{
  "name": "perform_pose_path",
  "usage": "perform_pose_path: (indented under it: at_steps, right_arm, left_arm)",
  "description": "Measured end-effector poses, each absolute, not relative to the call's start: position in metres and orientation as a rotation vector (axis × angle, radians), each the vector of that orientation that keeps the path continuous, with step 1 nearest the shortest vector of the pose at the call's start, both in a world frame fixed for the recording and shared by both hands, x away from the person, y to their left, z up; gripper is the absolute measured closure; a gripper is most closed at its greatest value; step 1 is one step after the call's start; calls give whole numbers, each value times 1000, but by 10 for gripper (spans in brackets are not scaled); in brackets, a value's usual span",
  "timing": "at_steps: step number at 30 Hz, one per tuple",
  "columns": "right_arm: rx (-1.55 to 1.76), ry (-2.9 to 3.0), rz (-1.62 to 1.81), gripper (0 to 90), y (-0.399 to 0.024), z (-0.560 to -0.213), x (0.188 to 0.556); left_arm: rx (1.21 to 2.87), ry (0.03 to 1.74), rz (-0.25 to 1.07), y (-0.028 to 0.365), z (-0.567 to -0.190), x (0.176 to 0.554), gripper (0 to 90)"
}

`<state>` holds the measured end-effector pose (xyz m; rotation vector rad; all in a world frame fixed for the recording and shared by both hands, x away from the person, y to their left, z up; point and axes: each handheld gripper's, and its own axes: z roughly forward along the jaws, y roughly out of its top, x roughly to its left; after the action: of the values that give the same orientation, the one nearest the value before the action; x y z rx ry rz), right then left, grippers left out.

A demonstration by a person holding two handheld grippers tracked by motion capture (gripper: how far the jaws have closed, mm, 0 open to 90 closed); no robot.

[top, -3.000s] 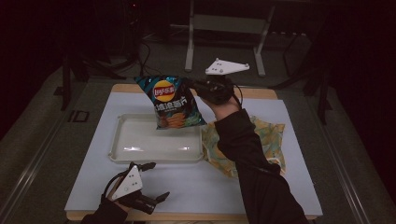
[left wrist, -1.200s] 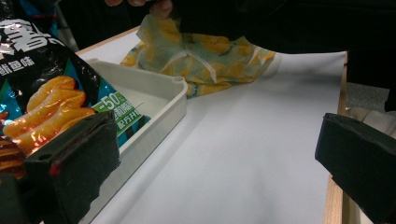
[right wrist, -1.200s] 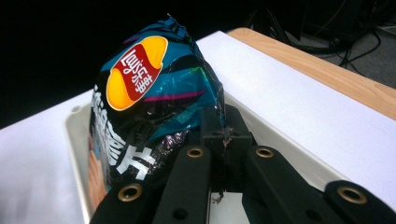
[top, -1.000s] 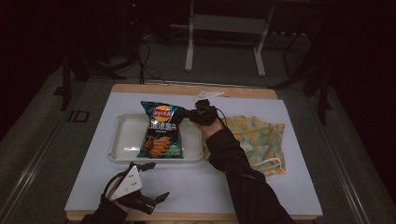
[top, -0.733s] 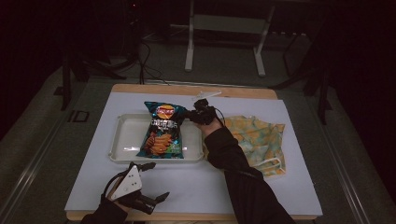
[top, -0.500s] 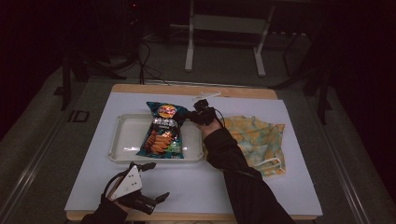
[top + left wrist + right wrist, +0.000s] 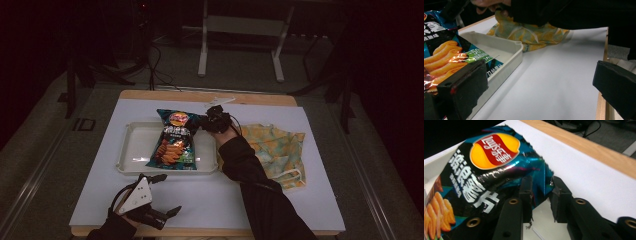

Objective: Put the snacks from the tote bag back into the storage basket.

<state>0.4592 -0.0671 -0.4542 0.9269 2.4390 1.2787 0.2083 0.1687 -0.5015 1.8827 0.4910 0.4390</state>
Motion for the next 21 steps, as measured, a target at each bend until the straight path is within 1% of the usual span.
perform_pose_path:
  at_steps: [1, 4, 7, 10, 11, 12, 13, 14, 15, 16, 17, 18, 19, 20, 21]
  right_arm:
    - [918, 2432, 1294, 699, -70, -447, 457]
    - [915, 2421, 1300, 687, -73, -442, 454]
    - [916, 2414, 1316, 634, -80, -432, 452]
    - [945, 2405, 1333, 523, -93, -415, 449]
    - [945, 2405, 1333, 523, -93, -415, 449]
    - [947, 2403, 1336, 500, -95, -412, 449]
    - [961, 2399, 1334, 419, -102, -404, 447]
    - [968, 2413, 1328, 386, -105, -400, 447]
    - [968, 2413, 1328, 386, -105, -400, 447]
    - [967, 2412, 1316, 312, -110, -394, 445]
    - [967, 2412, 1316, 312, -110, -394, 445]
    - [971, 2411, 1313, 276, -112, -391, 444]
    - [964, 2415, 1307, 265, -116, -387, 442]
    - [967, 2376, 1289, 217, -121, -381, 439]
    - [967, 2376, 1289, 217, -121, -381, 439]
  left_arm:
    - [1884, 492, 438, 169, -501, 208, 3]
    - [1882, 492, 438, 169, -501, 208, 3]
    - [1883, 492, 439, 168, -501, 208, 3]
    - [1883, 495, 439, 168, -502, 208, 3]
    - [1883, 494, 440, 168, -501, 208, 3]
    - [1883, 494, 440, 168, -501, 209, 3]
    - [1883, 495, 440, 168, -502, 209, 3]
    - [1884, 495, 440, 168, -502, 209, 3]
    - [1884, 495, 440, 168, -502, 209, 3]
    - [1885, 495, 441, 168, -502, 209, 3]
    - [1887, 495, 442, 168, -502, 209, 3]
    - [1886, 496, 442, 168, -502, 209, 3]
    - [1886, 497, 442, 168, -501, 209, 3]
    - [1884, 499, 442, 168, -502, 209, 3]
    - [1883, 500, 442, 168, -501, 209, 3]
